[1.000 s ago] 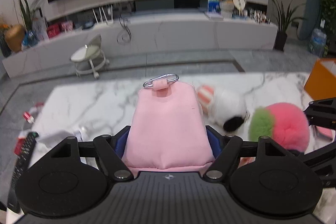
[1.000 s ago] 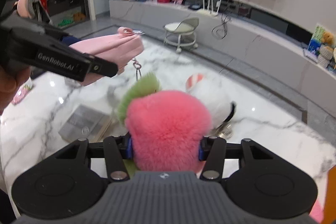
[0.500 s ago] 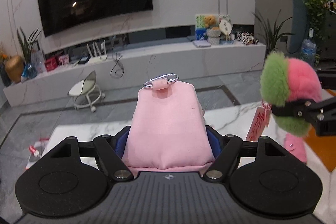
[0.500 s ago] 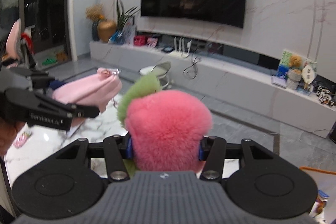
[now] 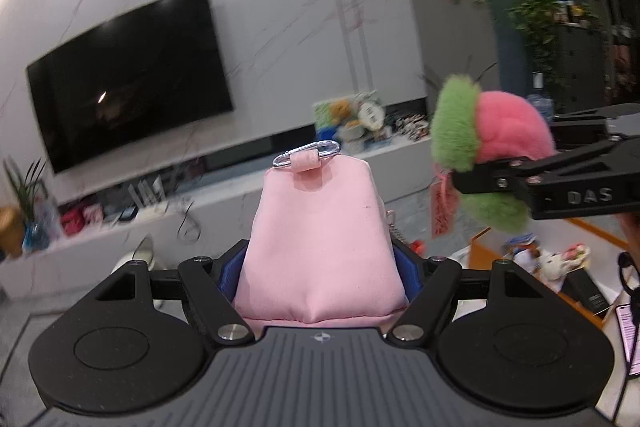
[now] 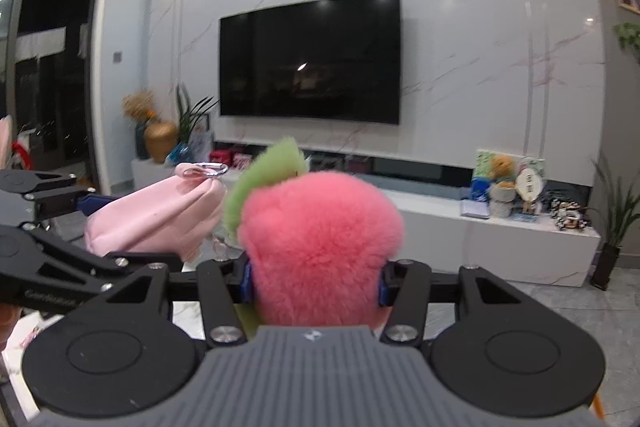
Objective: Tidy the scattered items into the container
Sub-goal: 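Carry the pouch with the left tool while the right tool carries the pompom to the orange box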
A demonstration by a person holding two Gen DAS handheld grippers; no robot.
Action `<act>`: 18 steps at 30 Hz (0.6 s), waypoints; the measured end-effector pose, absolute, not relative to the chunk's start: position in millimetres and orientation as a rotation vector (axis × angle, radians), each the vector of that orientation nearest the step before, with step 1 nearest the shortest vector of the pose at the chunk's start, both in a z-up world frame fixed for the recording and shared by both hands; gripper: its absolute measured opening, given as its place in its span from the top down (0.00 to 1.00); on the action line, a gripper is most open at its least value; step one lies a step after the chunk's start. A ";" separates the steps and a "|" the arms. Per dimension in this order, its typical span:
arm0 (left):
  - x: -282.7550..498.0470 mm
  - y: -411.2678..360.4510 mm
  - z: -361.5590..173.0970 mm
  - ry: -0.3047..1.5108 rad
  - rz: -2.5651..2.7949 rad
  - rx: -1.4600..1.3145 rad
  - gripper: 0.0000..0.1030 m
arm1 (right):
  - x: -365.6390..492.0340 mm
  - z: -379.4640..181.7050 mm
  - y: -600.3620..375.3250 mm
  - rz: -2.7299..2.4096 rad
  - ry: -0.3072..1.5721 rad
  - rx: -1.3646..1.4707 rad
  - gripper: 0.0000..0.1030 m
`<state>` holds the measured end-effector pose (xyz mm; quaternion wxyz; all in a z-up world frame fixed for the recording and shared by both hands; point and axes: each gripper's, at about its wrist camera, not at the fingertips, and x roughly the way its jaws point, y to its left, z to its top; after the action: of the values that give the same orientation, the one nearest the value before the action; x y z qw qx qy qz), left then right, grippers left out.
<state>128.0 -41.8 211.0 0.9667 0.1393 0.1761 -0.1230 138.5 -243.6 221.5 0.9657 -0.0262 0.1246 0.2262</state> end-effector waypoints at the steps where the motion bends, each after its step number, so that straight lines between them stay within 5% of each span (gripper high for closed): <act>1: 126.7 -49.3 214.2 0.345 -0.260 0.290 0.17 | 136.6 224.8 -251.3 0.446 0.243 -0.045 0.47; 18: 106.2 -173.5 240.3 0.170 -0.462 0.300 0.17 | 114.8 246.0 -388.4 0.223 0.156 0.072 0.47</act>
<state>106.2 -173.5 240.3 0.9588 0.1478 0.0839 -0.2277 114.8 -388.4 246.0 0.9901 0.0361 0.0779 0.1113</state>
